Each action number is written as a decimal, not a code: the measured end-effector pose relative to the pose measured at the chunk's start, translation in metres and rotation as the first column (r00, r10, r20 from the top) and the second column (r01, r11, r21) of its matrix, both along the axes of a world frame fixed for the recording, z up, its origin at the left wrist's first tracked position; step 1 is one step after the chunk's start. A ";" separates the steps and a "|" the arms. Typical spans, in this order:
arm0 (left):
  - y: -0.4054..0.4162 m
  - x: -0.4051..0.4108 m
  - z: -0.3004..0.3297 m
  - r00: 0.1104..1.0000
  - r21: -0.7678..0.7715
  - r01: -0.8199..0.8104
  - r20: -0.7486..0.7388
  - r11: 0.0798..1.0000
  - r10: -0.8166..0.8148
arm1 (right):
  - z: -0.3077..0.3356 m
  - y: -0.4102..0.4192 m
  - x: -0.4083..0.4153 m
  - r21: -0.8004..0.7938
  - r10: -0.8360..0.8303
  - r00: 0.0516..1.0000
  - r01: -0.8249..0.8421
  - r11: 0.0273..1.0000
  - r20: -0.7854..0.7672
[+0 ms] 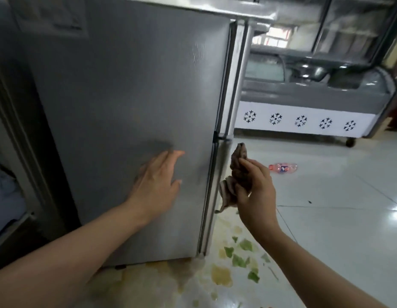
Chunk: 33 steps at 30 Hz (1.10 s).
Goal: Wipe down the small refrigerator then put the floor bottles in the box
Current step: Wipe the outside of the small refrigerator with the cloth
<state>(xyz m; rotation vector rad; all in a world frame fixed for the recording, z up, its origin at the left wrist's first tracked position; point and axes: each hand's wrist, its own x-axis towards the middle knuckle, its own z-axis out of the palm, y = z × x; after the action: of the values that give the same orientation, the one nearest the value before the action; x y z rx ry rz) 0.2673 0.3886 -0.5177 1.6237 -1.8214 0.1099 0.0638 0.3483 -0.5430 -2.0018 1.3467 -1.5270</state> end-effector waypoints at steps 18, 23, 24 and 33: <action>-0.065 -0.036 0.202 0.910 -0.409 -0.172 0.283 0.896 0.304 | 0.209 -0.072 0.042 -0.273 -0.044 0.925 0.157 0.949 0.377; -0.086 -0.032 0.201 0.903 -0.418 -0.195 0.276 0.887 0.329 | 0.218 -0.094 0.059 -0.325 -0.244 0.959 0.279 0.904 0.145; -0.089 -0.031 0.199 0.898 -0.457 -0.194 0.274 0.868 0.345 | 0.216 -0.096 0.061 -0.321 -0.278 0.951 0.308 0.896 0.138; -0.101 -0.028 0.188 0.910 -0.596 -0.161 0.218 0.787 0.351 | 0.198 -0.105 0.065 -0.298 -0.318 0.923 0.372 0.879 0.215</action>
<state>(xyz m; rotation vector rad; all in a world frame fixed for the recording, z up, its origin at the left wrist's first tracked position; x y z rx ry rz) 0.2394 0.2872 -0.3295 1.4511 -1.5514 1.0048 0.1289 0.2434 -0.3446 -1.8299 1.5257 -2.1592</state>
